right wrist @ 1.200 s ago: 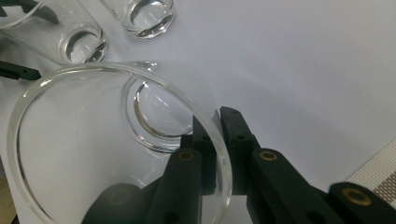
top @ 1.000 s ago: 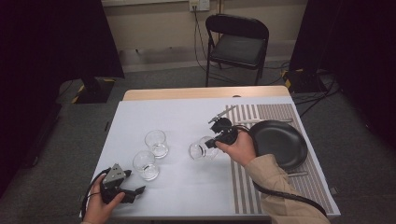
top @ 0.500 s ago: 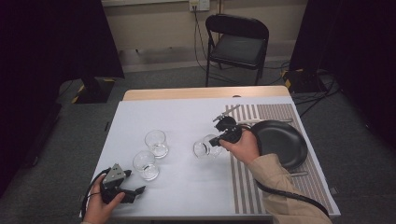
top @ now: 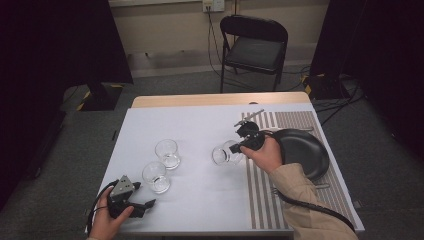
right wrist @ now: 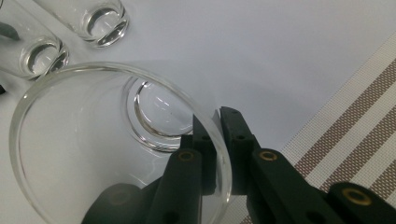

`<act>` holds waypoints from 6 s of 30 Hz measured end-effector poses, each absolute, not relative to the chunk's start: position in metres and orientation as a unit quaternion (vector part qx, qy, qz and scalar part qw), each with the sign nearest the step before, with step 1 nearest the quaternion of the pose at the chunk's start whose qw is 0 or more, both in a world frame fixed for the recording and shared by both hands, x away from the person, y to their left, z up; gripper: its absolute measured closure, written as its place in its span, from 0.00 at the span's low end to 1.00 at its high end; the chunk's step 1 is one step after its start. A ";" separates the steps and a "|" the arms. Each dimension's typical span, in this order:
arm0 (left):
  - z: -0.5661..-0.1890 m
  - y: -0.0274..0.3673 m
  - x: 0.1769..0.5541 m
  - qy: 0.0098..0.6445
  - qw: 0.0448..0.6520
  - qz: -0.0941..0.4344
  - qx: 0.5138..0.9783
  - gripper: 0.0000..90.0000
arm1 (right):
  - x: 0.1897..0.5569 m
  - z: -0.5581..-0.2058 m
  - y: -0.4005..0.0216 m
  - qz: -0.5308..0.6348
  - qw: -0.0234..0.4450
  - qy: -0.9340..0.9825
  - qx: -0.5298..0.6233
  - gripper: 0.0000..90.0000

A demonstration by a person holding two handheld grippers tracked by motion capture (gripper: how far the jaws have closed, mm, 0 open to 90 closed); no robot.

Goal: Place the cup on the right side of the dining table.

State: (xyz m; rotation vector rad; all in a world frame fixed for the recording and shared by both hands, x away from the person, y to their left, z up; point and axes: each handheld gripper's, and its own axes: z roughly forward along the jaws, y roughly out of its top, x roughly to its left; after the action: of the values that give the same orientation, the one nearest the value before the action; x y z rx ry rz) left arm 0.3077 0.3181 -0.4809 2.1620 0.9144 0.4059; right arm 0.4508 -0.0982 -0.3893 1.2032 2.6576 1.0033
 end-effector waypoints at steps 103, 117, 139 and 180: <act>-0.481 0.318 0.308 0.356 0.371 0.158 0.843 0.15 | 0.482 -0.393 -0.148 0.311 0.083 0.825 0.464 0.95; -0.481 0.318 0.308 0.356 0.371 0.158 0.843 0.15 | 0.485 -0.397 -0.157 0.306 0.090 0.817 0.481 0.95; -0.481 0.318 0.308 0.357 0.372 0.158 0.842 0.15 | 0.488 -0.409 -0.162 0.295 0.095 0.812 0.495 0.95; -0.481 0.318 0.308 0.357 0.372 0.158 0.842 0.15 | 0.486 -0.413 -0.166 0.278 0.145 0.804 0.505 0.95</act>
State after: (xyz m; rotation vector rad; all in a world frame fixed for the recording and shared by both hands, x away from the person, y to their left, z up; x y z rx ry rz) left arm 0.3076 0.3179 -0.4811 2.1582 0.9156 0.4055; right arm 0.4861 -0.1660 -0.4130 1.4546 2.3181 0.8006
